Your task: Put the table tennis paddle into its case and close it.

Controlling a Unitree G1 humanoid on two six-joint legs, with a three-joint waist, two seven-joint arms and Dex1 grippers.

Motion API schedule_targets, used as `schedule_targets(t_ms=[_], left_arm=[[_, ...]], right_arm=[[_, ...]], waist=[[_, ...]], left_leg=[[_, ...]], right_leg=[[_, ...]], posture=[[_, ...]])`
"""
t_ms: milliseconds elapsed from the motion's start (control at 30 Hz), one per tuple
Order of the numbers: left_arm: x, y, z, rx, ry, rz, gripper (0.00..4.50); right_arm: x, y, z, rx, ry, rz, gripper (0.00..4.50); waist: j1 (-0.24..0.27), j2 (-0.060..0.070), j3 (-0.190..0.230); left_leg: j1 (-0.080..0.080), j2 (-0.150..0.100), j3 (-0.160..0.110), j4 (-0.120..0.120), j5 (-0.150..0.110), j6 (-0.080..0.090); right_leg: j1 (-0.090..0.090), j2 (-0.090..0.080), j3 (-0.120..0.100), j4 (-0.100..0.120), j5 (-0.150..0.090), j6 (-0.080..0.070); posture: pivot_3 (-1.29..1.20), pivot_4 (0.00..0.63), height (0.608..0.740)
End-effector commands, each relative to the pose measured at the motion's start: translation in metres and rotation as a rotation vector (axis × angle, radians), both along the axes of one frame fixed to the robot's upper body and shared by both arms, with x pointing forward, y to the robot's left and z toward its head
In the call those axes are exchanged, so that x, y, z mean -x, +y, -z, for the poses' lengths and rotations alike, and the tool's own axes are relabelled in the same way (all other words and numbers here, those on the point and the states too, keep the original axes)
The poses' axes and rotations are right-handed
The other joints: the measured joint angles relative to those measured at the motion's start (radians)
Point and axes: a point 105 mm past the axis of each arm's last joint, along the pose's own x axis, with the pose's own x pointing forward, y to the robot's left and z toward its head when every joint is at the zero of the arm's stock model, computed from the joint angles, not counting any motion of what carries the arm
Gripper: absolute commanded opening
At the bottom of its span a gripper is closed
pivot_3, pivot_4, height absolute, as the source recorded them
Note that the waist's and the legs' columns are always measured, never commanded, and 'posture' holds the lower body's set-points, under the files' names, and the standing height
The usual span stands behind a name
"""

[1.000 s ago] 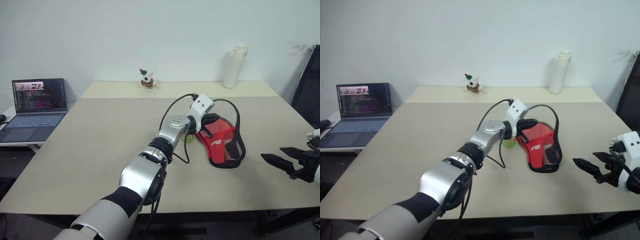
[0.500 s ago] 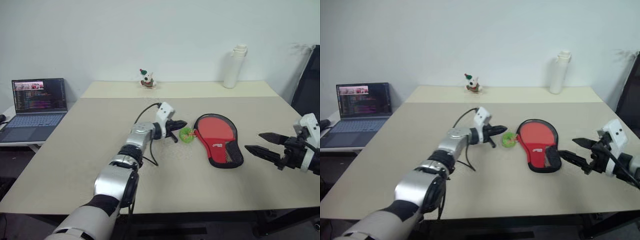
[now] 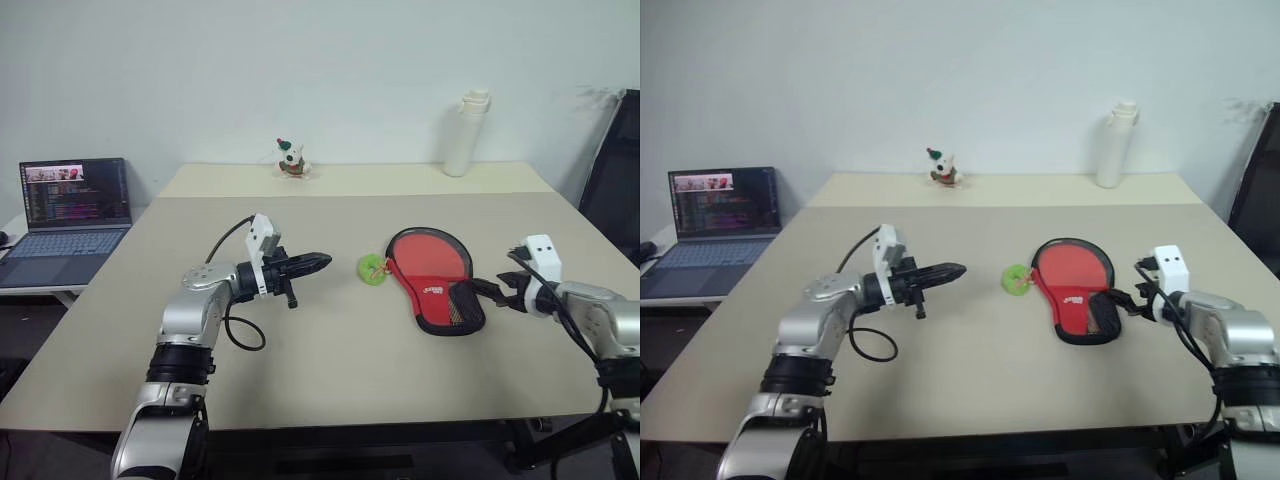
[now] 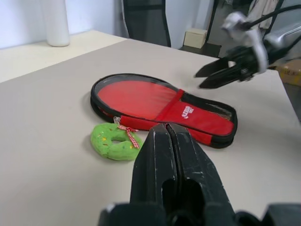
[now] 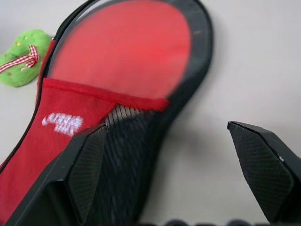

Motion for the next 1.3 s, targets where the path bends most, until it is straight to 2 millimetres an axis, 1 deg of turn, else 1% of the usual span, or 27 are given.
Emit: schedule_targets(t_ms=[33, 100, 167, 233, 333, 600, 767, 867, 933, 1033, 1133, 1200, 1300], left_arm=[[0.008, 0.004, -0.017, 0.021, -0.047, -0.022, 0.04], [0.010, 0.005, -0.016, 0.017, -0.044, -0.036, 0.04], [0.010, 0.006, -0.017, 0.015, -0.043, -0.044, 0.04], [0.010, 0.007, -0.018, 0.015, -0.044, -0.051, 0.04], [0.011, 0.007, -0.018, 0.013, -0.045, -0.057, 0.04], [0.011, 0.009, -0.017, 0.003, -0.045, -0.062, 0.04], [0.011, 0.009, -0.017, -0.005, -0.046, -0.060, 0.04], [0.011, 0.008, -0.017, -0.010, -0.046, -0.061, 0.04], [0.011, 0.008, -0.017, -0.012, -0.047, -0.060, 0.04], [0.011, 0.007, -0.016, -0.015, -0.046, -0.057, 0.00], [0.012, 0.007, -0.013, -0.027, -0.041, -0.053, 0.00], [0.014, 0.009, -0.010, -0.036, -0.036, -0.054, 0.00], [0.017, 0.013, -0.006, -0.047, -0.024, -0.058, 0.00]], right_arm=[[-0.014, 0.004, 0.000, 0.029, -0.036, -0.011, 4.50], [-0.017, 0.009, 0.008, 0.048, -0.021, -0.035, 4.50], [-0.020, 0.010, 0.015, 0.065, -0.011, -0.044, 4.50], [-0.021, 0.007, 0.020, 0.080, -0.003, -0.036, 4.50], [-0.022, 0.003, 0.024, 0.085, 0.003, -0.033, 4.50], [-0.010, 0.006, 0.035, 0.077, 0.085, -0.125, 4.50], [-0.010, 0.003, 0.039, 0.087, 0.102, -0.108, 4.50], [-0.013, 0.008, 0.046, 0.092, 0.116, -0.102, 4.50], [-0.016, 0.017, 0.051, 0.089, 0.133, -0.108, 4.50], [-0.019, 0.028, 0.059, 0.100, 0.160, -0.127, 3.96], [-0.020, 0.037, 0.068, 0.102, 0.199, -0.141, 3.06], [-0.019, 0.044, 0.074, 0.104, 0.227, -0.165, 2.33], [-0.018, 0.055, 0.078, 0.103, 0.248, -0.212, 1.44]], waist=[[0.001, 0.000, 0.000], [0.001, 0.000, 0.000], [0.001, 0.000, 0.000], [0.000, 0.000, 0.000], [-0.001, 0.000, 0.000], [-0.001, 0.000, 0.000], [-0.001, 0.000, 0.000], [-0.002, 0.000, 0.000], [-0.004, -0.001, -0.001], [-0.010, -0.004, -0.003], [-0.019, -0.006, -0.004], [-0.027, -0.008, -0.006], [-0.033, -0.012, -0.010]], left_leg=[[0.000, 0.000, 0.000, 0.000, 0.000, 0.000], [0.000, 0.000, 0.000, 0.000, 0.000, 0.000], [0.000, 0.000, 0.000, 0.000, 0.000, 0.000], [0.000, 0.000, 0.000, 0.000, 0.000, 0.000], [0.000, 0.000, 0.000, 0.000, 0.000, 0.000], [0.001, 0.000, 0.000, 0.000, 0.000, 0.000], [0.002, 0.000, 0.000, 0.000, 0.000, 0.000], [0.002, 0.000, 0.000, 0.000, 0.000, 0.000], [0.003, 0.000, 0.001, 0.000, 0.000, 0.000], [0.005, 0.000, 0.001, 0.000, 0.001, -0.001], [0.012, 0.001, 0.001, 0.000, 0.001, -0.001], [0.018, 0.001, 0.001, -0.001, 0.001, -0.001], [0.021, 0.004, 0.002, -0.001, 0.001, -0.001]], right_leg=[[0.000, 0.000, 0.000, 0.000, 0.000, 0.000], [0.000, 0.000, 0.000, 0.000, 0.000, 0.000], [0.000, 0.000, 0.000, 0.000, 0.000, 0.000], [0.000, 0.000, 0.000, 0.000, 0.000, 0.000], [0.000, 0.000, 0.000, 0.000, 0.000, 0.000], [0.000, 0.000, 0.000, 0.001, 0.000, 0.000], [0.000, 0.000, 0.000, 0.001, 0.000, 0.000], [0.000, 0.000, 0.000, 0.002, 0.000, 0.000], [0.001, 0.000, 0.000, 0.002, 0.000, 0.000], [0.003, 0.001, 0.001, 0.002, 0.001, -0.002], [0.010, 0.003, 0.001, 0.001, 0.002, -0.003], [0.015, 0.003, 0.001, 0.000, 0.001, -0.002], [0.016, 0.003, 0.002, 0.001, -0.001, 0.000]], posture=[[0.00, 0.150, 0.740], [0.00, 0.150, 0.740], [0.00, 0.150, 0.740], [0.00, 0.150, 0.740], [0.00, 0.150, 0.740], [0.00, 0.150, 0.740], [0.00, 0.150, 0.740], [0.00, 0.150, 0.740], [0.00, 0.150, 0.740], [0.00, 0.150, 0.740], [0.00, 0.150, 0.740], [0.00, 0.150, 0.740], [0.00, 0.150, 0.740]])
